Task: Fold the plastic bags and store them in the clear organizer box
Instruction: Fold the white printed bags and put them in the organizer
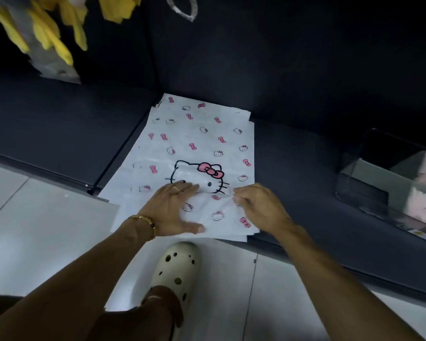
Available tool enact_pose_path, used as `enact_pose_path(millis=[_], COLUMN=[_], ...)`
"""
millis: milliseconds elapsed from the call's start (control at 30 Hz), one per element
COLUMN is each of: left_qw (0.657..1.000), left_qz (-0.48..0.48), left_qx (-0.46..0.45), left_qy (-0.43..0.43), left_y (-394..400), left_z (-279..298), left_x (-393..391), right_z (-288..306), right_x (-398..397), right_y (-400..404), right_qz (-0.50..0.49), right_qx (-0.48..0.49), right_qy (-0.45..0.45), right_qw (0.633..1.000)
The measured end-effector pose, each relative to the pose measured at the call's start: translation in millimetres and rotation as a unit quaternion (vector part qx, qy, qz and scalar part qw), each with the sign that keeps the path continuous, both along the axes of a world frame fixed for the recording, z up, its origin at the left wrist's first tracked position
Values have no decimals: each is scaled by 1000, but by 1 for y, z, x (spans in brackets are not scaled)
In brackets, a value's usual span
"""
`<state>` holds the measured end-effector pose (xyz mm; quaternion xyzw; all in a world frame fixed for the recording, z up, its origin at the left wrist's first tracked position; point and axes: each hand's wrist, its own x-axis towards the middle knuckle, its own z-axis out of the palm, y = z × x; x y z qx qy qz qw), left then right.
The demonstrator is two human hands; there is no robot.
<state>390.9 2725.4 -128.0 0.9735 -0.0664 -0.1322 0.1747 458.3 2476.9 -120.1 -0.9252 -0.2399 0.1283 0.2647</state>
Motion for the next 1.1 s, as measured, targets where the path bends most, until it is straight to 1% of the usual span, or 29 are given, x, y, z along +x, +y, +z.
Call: enact_pose_path(millis=[67,133,233,333,400,467,533,567,600,667,700,733,800,867,933,967,1000,1033,1067,1100], left_qw=[999,998,993,982,978,980,985,988,990,992,991,989,981,979,979,979,977,974,966,955], left_qz=[-34,-61,-104,-177,-203,-197,-163,-145,-131,-101,-83,-65,-46,-65,-80,-78,-71,-53,-26,11], left_qx=[7,1,-17,22,39,16,-28,-41,-50,-75,-97,-127,-176,-177,-169,-170,-178,-199,-232,-270], left_qy=[21,32,51,60,40,-14,-40,-30,-12,19,30,41,64,81,86,86,90,99,108,120], left_y=[-14,-31,-64,-95,-108,-113,-115,-116,-117,-119,-121,-122,-124,-125,-122,-119,-115,-110,-105,-98], left_z=[1,1,0,-3,-4,-4,-2,1,4,11,14,18,25,29,29,29,28,28,27,27], left_x=[-3,-3,0,2,6,12,20,24,28,37,42,46,54,58,57,55,52,49,46,43], right_z=[13,23,25,15,8,7,10,13,16,24,25,24,14,7,5,5,9,16,24,30], right_x=[4,7,2,-12,-17,-20,-24,-27,-32,-44,-48,-50,-51,-45,-41,-40,-39,-38,-38,-35], right_y=[-31,-60,-99,-127,-140,-148,-155,-157,-158,-152,-147,-141,-132,-131,-135,-137,-139,-142,-147,-155], right_qz=[-60,-126,-208,-268,-298,-307,-304,-295,-277,-224,-178,-123,-35,-21,-42,-50,-68,-96,-130,-157], right_qx=[19,32,37,20,17,25,-2,-25,-25,7,-11,-59,-157,-198,-208,-194,-154,-101,-50,-19], right_qy=[9,38,54,58,78,101,94,68,36,-16,-29,-35,-35,-50,-73,-59,-5,74,152,207], right_qw=[998,991,976,961,951,946,948,953,960,974,983,990,986,979,975,978,986,987,978,965])
